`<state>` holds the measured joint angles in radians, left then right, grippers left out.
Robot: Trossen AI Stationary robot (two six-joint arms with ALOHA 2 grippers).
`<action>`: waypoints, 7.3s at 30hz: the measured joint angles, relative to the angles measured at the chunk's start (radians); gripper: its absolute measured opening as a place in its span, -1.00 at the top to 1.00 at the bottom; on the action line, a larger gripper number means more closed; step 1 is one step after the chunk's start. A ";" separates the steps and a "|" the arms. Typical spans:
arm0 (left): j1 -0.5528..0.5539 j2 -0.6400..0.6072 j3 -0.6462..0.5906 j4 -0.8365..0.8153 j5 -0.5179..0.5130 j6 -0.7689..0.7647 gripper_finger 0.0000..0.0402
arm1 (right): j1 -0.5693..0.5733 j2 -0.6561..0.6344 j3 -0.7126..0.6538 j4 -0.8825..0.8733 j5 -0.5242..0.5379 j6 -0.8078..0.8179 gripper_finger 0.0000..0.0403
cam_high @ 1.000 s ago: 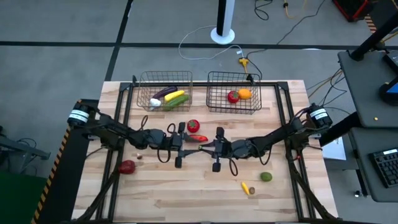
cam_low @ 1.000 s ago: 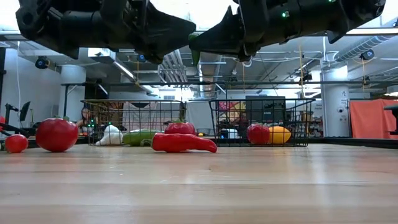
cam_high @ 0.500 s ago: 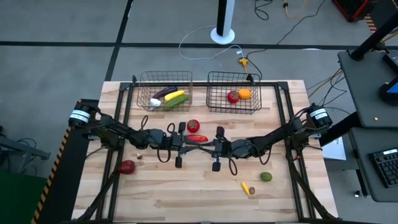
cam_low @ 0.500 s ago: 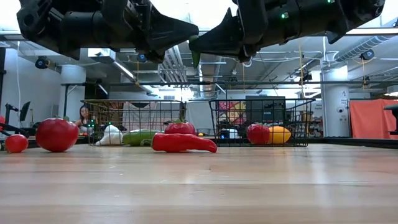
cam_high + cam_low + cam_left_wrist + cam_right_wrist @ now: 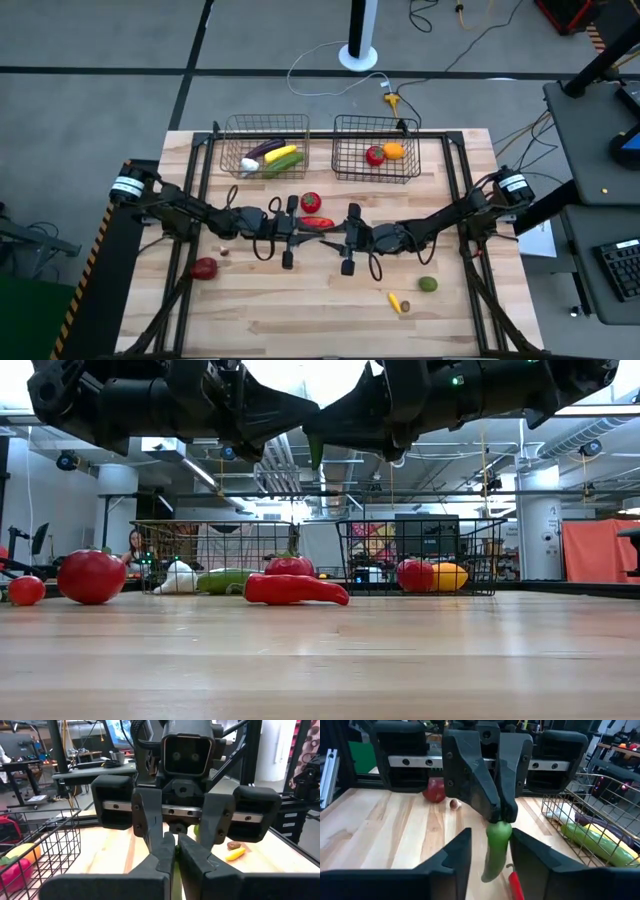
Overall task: Sort produce into baskets
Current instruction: Put the green chili pepper into the left wire basket, then put the green lime into the right wire basket
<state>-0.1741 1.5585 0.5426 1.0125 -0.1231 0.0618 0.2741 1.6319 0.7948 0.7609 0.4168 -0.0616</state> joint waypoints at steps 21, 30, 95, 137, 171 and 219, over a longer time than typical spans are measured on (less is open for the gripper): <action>0.263 -0.463 0.000 -0.665 -0.095 0.059 1.00 | -0.009 -0.237 0.000 -0.292 0.082 0.126 0.03; 0.705 -0.576 0.124 -1.072 -0.093 0.089 1.00 | -0.018 -0.254 0.000 -0.303 0.082 0.122 0.04; 0.359 -0.596 0.161 -1.326 -0.127 -0.138 0.65 | -0.046 -0.285 0.016 -0.613 0.079 0.444 0.04; 0.279 -0.675 0.026 -1.125 -0.209 -0.214 0.65 | 0.534 -0.197 0.271 -1.892 -0.392 1.087 -0.42; 0.279 -0.594 0.032 -1.098 -0.208 -0.211 0.65 | 0.561 -0.197 0.013 -1.572 -0.394 1.181 0.01; 0.279 -0.587 0.032 -1.084 -0.207 -0.210 0.65 | -0.666 -0.030 0.748 -1.794 -0.216 0.453 0.04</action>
<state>0.1051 0.9710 0.5747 -0.0719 -0.3302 -0.1482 -0.3919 1.6020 1.5429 -1.0331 0.2009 0.3912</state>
